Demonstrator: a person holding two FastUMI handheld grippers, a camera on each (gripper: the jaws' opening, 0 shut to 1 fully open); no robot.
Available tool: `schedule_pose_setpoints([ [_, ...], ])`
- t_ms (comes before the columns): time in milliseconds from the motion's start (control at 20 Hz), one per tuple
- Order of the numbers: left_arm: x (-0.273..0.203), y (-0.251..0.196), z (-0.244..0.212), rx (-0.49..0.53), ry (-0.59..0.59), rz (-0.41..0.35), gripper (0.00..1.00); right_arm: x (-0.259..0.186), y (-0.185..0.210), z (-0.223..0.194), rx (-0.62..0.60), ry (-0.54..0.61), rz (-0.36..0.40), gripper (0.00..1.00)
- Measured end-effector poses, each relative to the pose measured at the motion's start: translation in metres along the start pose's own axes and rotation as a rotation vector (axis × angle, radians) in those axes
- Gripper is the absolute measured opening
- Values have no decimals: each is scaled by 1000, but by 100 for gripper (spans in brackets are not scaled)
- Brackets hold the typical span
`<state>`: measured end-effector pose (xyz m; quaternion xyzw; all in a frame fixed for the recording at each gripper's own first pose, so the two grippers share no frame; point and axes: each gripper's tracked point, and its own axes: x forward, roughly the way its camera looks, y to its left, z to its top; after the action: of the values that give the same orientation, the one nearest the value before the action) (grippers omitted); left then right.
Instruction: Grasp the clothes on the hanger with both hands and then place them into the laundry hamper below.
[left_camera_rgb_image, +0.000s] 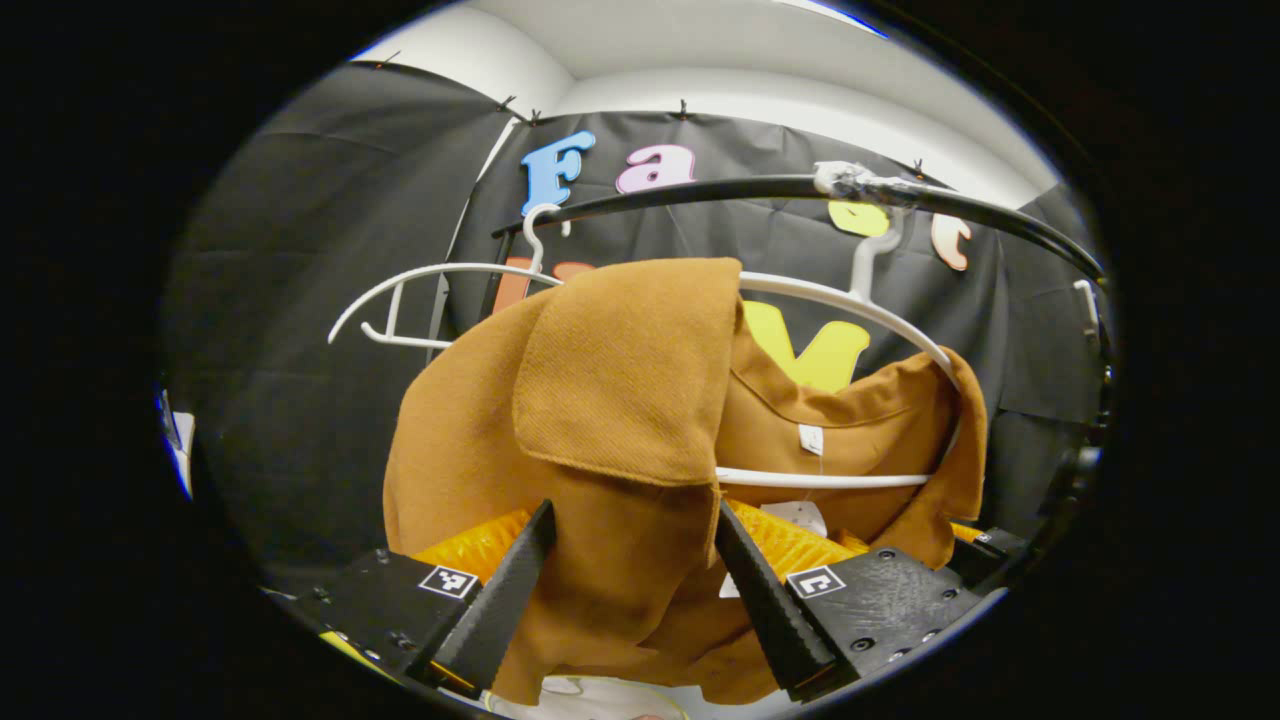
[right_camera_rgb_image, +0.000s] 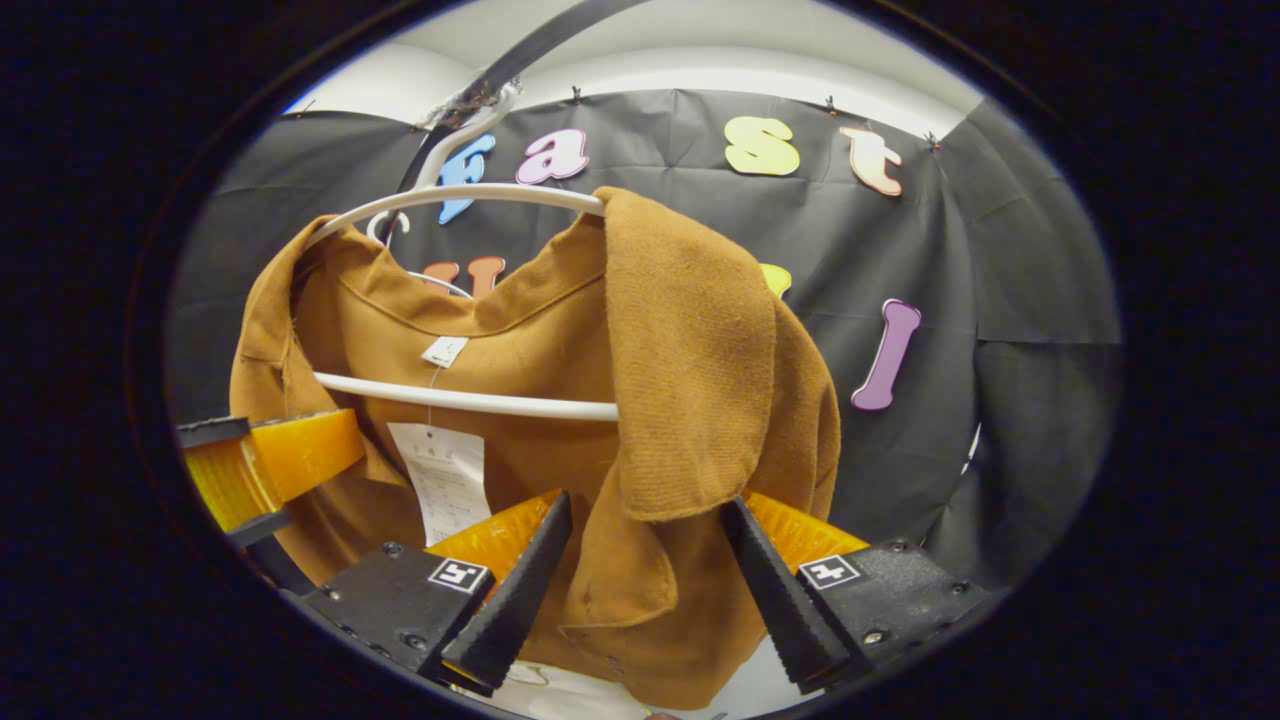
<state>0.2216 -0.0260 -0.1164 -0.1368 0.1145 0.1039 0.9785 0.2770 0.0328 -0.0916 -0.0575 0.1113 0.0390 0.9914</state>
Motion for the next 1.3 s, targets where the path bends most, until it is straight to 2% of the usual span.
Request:
schedule_pose_setpoints([
  [100,6,1,2,-10,-5,16,100,3,-6,2,-12,-2,-17,93],
  [150,8,5,4,-1,-13,30,100,2,-6,3,-22,-3,-20,85],
  [200,11,8,5,8,-18,46,82,2,-8,4,-34,-4,-23,80],
  [350,12,11,3,59,-14,53,45,-8,-23,7,-54,-28,-76,53],
  [400,8,19,5,77,-24,78,32,-11,-28,5,-47,-30,-92,46],
  [450,9,23,6,78,-25,80,20,-12,-31,5,-34,-26,-95,34],
  [500,6,19,5,67,-23,48,7,-16,-33,2,-16,-26,-101,31],
  [550,3,14,6,59,-24,22,7,-19,-41,1,3,-30,-117,25],
  [600,4,17,8,55,-24,11,13,-22,-47,0,26,-33,-136,22],
  [650,-3,16,6,41,-24,-16,0,-26,-51,-2,60,-32,-144,18],
  [700,-8,15,7,19,-19,-39,7,-29,-52,-6,96,-24,-143,14],
  [750,-11,15,8,-4,-13,-58,3,-33,-55,-10,130,-17,-142,14],
  [800,-14,14,8,-23,-5,-80,7,-36,-59,-12,158,-16,-141,13],
  [850,-16,15,11,-34,-3,-95,7,-38,-63,-11,186,-20,-141,11],
  [950,-24,17,13,-51,-3,-124,0,-45,-69,-11,238,-31,-146,10],
  [1100,-35,24,23,-74,-17,-144,0,-57,-86,-7,286,-61,-188,7],
  [1300,-52,34,38,-93,-33,-174,1,-68,-98,-5,320,-97,-203,10],
])
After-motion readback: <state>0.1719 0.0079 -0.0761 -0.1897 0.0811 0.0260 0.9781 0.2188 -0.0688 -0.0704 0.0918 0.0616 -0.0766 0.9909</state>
